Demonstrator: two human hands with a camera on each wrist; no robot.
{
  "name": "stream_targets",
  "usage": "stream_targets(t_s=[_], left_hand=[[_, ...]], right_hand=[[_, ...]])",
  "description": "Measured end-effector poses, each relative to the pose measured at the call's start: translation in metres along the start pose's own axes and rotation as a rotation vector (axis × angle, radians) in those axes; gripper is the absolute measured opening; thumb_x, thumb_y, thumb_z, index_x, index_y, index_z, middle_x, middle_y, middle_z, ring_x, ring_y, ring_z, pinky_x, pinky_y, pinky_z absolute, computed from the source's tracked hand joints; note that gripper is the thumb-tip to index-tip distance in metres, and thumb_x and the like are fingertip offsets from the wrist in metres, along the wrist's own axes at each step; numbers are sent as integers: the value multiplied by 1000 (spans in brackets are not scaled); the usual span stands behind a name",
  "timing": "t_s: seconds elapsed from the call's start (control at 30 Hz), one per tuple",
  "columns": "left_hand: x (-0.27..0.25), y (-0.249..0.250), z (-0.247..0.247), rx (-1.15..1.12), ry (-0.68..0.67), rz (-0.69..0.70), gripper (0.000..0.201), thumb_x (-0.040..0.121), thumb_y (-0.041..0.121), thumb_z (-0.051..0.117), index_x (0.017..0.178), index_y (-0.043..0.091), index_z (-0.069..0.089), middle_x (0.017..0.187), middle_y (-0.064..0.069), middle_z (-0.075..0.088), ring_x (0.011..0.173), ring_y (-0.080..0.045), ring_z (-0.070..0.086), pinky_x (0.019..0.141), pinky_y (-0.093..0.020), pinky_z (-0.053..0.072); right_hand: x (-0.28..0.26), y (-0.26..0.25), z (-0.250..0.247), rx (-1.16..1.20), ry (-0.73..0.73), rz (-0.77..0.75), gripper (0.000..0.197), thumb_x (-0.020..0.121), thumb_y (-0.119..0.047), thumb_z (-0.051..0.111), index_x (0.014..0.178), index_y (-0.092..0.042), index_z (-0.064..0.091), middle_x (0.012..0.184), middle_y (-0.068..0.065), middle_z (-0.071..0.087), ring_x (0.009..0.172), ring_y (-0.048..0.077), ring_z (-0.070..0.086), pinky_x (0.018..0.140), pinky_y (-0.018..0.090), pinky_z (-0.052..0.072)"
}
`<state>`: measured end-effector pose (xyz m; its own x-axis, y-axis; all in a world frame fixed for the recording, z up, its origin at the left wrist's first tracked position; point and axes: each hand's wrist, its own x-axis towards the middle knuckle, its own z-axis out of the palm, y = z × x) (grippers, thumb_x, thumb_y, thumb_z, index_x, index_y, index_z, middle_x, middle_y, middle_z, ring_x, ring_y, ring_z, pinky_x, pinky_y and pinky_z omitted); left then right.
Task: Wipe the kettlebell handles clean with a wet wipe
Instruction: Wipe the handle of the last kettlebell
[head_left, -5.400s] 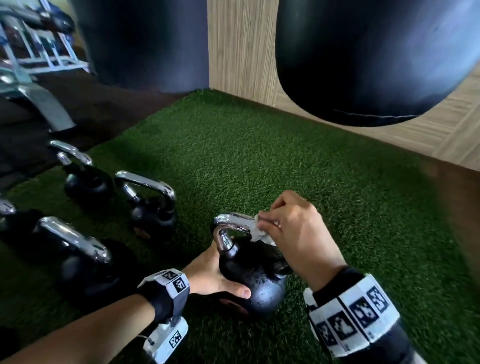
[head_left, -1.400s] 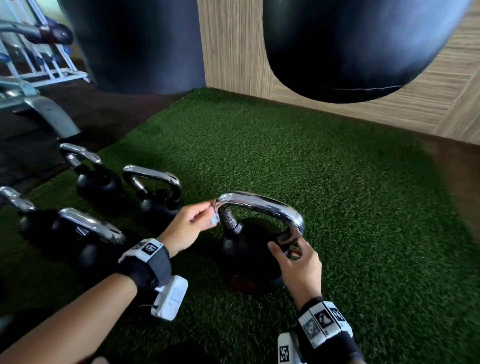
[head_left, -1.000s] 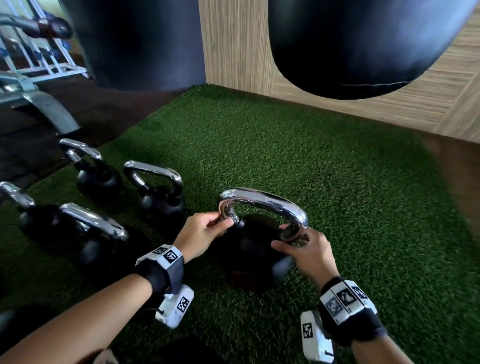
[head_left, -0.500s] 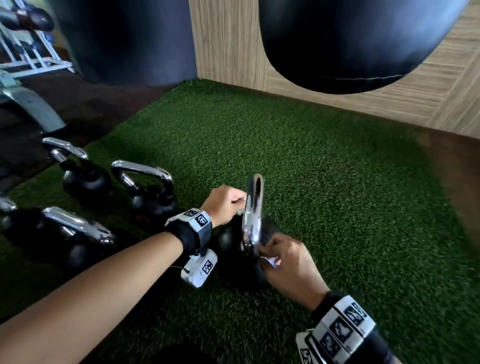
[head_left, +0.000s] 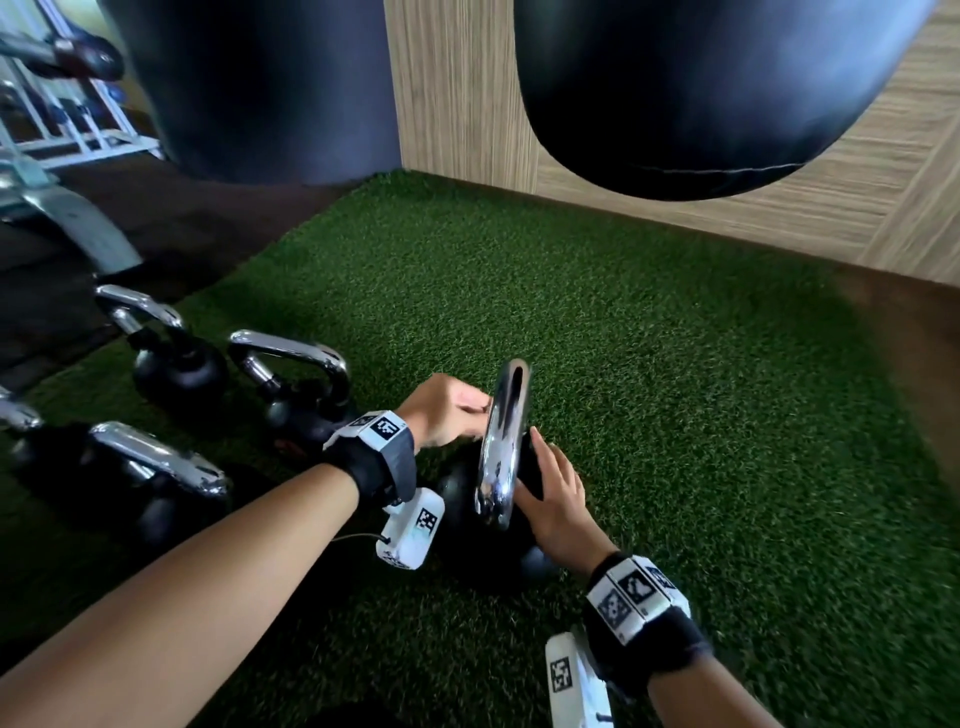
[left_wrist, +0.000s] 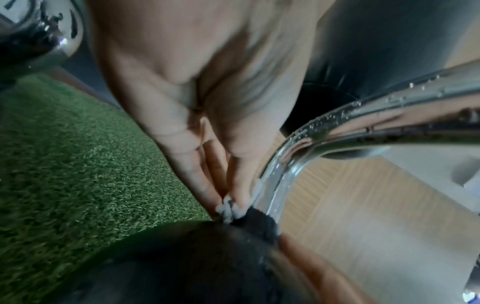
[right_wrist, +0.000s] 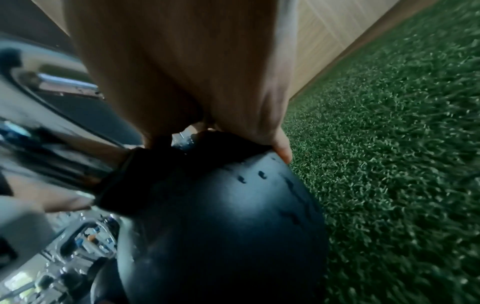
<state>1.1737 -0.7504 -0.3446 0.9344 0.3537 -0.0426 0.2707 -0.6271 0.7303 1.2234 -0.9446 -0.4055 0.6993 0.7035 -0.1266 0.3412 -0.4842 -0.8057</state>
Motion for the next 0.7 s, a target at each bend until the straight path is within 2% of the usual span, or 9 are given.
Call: stream_targets(t_s=[0.07, 0.13, 0.3, 0.37, 0.43, 0.47, 0.57, 0.63, 0.7], left_hand=[[4, 5, -3, -2, 35, -17, 19, 89, 12, 76, 107, 14, 79, 106, -4, 79, 90, -14, 74, 79, -23, 58], [2, 7, -2, -14, 92, -7, 26, 90, 14, 75, 117, 14, 76, 117, -3, 76, 105, -17, 73, 89, -28, 57], [0, 0, 7, -55, 86, 32, 25, 92, 14, 74, 117, 10, 76, 115, -3, 77, 104, -12, 73, 97, -33, 57], [7, 2, 1, -116, 99, -18, 31, 93, 19, 74, 123, 17, 73, 123, -3, 74, 112, -17, 71, 103, -38, 55], [11, 6, -6, -240, 139, -27, 29, 92, 23, 75, 121, 24, 74, 122, -1, 75, 114, -23, 71, 104, -48, 54], [10, 7, -8, -313, 145, -8, 29, 90, 23, 77, 119, 24, 75, 119, 0, 76, 114, -23, 71, 103, -48, 55], [0, 11, -15, -466, 116, 59, 31, 79, 28, 79, 110, 30, 78, 110, 3, 79, 106, -13, 74, 94, -30, 58], [-5, 10, -21, -508, 72, 69, 27, 82, 20, 79, 103, 37, 80, 108, 6, 79, 106, -14, 74, 90, -25, 59], [-6, 11, -26, -447, 57, 106, 38, 89, 8, 74, 103, 43, 78, 107, 12, 79, 102, -9, 75, 86, -17, 58]], right_hand=[[-1, 2, 1, 7, 6, -9, 72, 100, -48, 50, 159, -34, 11, 167, 6, 12, 154, 25, 2, 125, 49, 3], [-1, 3, 2, 12, 5, -5, 72, 99, -49, 50, 159, -35, 10, 167, 7, 11, 154, 25, 1, 125, 49, 2], [-2, 4, 2, 12, 18, -17, 71, 100, -50, 48, 159, -37, 10, 166, 7, 12, 154, 24, 0, 125, 47, 1], [-2, 4, 3, 31, 26, -12, 71, 99, -50, 48, 159, -38, 11, 166, 7, 12, 154, 26, 1, 125, 47, 2], [-2, 4, 3, 26, 24, -11, 71, 99, -51, 48, 159, -38, 12, 166, 5, 12, 153, 26, 2, 125, 46, 3], [-3, 5, 3, 30, 23, -8, 71, 99, -52, 48, 159, -38, 12, 166, 5, 12, 153, 27, 2, 125, 45, 3], [-4, 2, 2, 25, 29, -13, 70, 100, -49, 48, 159, -36, 12, 165, 7, 13, 153, 26, 4, 125, 45, 4], [-6, 1, 2, -20, 22, -31, 70, 101, -46, 47, 159, -34, 9, 165, 9, 13, 153, 25, 4, 125, 44, 4], [-6, 1, 2, -56, 1, -33, 71, 102, -45, 46, 159, -34, 5, 165, 7, 12, 152, 25, 3, 124, 43, 3]])
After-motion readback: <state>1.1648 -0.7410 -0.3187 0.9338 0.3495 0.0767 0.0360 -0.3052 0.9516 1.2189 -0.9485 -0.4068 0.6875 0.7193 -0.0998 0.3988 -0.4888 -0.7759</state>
